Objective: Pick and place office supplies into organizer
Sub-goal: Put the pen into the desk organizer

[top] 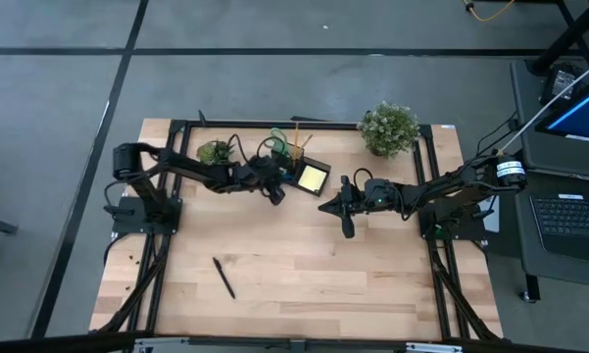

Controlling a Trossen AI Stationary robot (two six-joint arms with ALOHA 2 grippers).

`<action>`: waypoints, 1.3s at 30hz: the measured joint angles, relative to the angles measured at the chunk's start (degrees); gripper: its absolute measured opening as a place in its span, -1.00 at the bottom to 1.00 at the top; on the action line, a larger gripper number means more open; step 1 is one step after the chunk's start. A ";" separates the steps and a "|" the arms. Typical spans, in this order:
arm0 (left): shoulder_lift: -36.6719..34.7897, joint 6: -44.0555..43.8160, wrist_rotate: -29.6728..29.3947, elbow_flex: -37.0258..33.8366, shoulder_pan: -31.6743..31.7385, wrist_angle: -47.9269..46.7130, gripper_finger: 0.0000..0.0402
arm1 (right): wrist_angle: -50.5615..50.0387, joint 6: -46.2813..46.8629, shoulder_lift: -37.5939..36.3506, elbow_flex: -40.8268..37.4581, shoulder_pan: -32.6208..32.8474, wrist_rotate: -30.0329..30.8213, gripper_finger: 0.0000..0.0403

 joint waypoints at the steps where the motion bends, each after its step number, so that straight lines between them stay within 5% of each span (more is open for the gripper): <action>1: -1.27 0.94 0.31 0.00 -0.55 -0.94 -0.43 | 0.03 0.01 0.00 0.00 -0.02 0.00 -0.95; 10: -16.31 8.89 -2.25 0.04 -8.64 -15.98 -0.43 | -0.03 0.01 -0.02 0.00 -0.02 0.00 -0.95; 17: -22.29 11.29 -2.13 0.50 -22.71 -24.95 -0.43 | -0.02 -1.53 -0.02 0.00 -0.01 0.00 -0.95; 24: -19.24 1.80 -8.29 12.49 -34.55 -55.43 -0.43 | 1.65 -1.69 -0.02 0.00 -0.09 0.15 -0.95; 39: -3.96 1.64 0.03 24.91 -48.94 -70.60 -0.43 | 4.55 -4.77 -0.02 0.01 -1.31 0.76 -0.95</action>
